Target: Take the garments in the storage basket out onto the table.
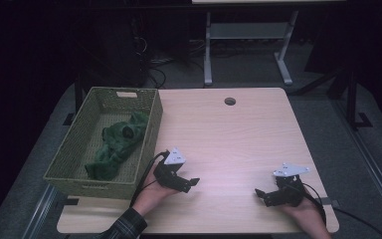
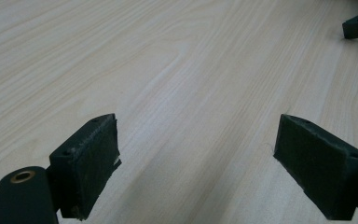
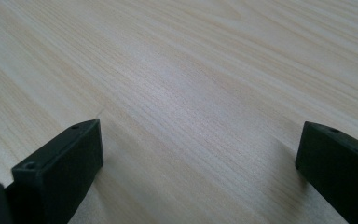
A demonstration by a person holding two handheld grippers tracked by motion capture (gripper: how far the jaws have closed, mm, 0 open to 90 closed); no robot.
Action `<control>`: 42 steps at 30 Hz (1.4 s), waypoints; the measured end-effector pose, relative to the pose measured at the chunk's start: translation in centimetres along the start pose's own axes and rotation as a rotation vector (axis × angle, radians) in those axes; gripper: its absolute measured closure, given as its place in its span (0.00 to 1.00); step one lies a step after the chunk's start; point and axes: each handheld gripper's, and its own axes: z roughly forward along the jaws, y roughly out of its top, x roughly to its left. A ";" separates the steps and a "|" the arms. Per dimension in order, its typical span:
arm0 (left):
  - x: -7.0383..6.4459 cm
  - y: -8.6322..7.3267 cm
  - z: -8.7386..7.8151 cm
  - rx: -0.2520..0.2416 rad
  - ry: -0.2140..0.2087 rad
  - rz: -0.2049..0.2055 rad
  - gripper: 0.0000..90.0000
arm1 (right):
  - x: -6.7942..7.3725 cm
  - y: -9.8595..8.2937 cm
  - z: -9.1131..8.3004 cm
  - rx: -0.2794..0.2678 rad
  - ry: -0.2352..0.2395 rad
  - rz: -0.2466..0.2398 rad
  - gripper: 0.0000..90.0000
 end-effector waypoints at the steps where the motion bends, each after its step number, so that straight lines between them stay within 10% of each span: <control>1: 0.0 0.1 0.0 -0.001 0.000 0.002 0.14 | 0.0 0.0 0.0 0.000 0.000 0.001 0.00; 42: -0.3 3.7 -3.3 -0.014 -0.014 0.024 0.15 | 0.0 0.0 0.0 0.001 0.003 0.005 0.00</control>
